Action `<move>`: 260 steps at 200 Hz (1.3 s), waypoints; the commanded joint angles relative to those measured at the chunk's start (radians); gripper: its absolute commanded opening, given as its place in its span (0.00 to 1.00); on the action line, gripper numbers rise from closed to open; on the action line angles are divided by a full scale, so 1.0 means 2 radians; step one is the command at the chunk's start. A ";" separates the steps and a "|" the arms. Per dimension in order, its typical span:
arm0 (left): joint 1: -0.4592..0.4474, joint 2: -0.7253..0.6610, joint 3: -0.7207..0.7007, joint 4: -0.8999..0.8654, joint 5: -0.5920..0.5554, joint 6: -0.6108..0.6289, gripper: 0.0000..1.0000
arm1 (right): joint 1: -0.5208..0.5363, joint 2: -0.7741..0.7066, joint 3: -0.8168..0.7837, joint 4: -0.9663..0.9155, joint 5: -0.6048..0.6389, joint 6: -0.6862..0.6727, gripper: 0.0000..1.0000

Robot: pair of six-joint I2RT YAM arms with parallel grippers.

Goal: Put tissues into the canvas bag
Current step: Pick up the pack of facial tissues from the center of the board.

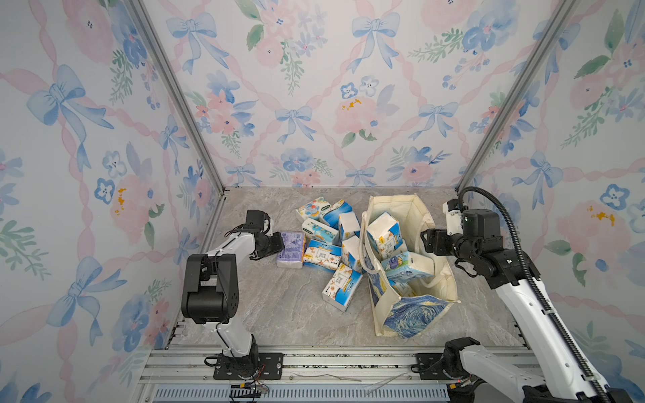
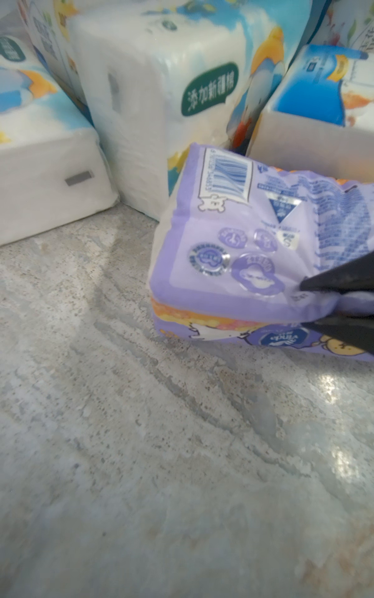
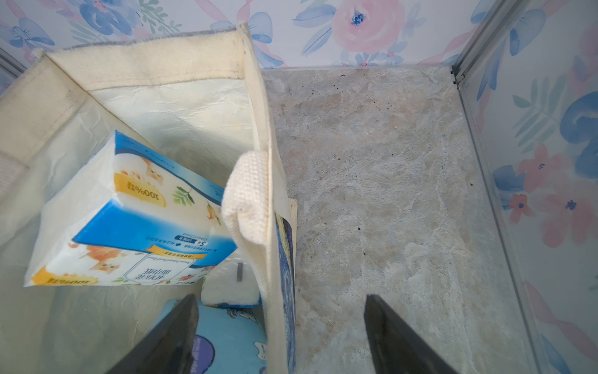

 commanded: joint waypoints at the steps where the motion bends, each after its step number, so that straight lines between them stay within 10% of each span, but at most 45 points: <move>1: 0.001 -0.011 -0.013 -0.017 0.009 0.005 0.07 | 0.007 0.005 0.011 0.007 -0.001 0.005 0.81; 151: -0.011 -0.181 0.046 -0.061 0.045 -0.010 0.00 | 0.017 0.004 0.008 0.016 0.007 0.008 0.81; 260: -0.189 -0.193 0.242 -0.046 0.070 -0.016 0.00 | 0.026 0.005 0.006 0.023 0.007 0.012 0.81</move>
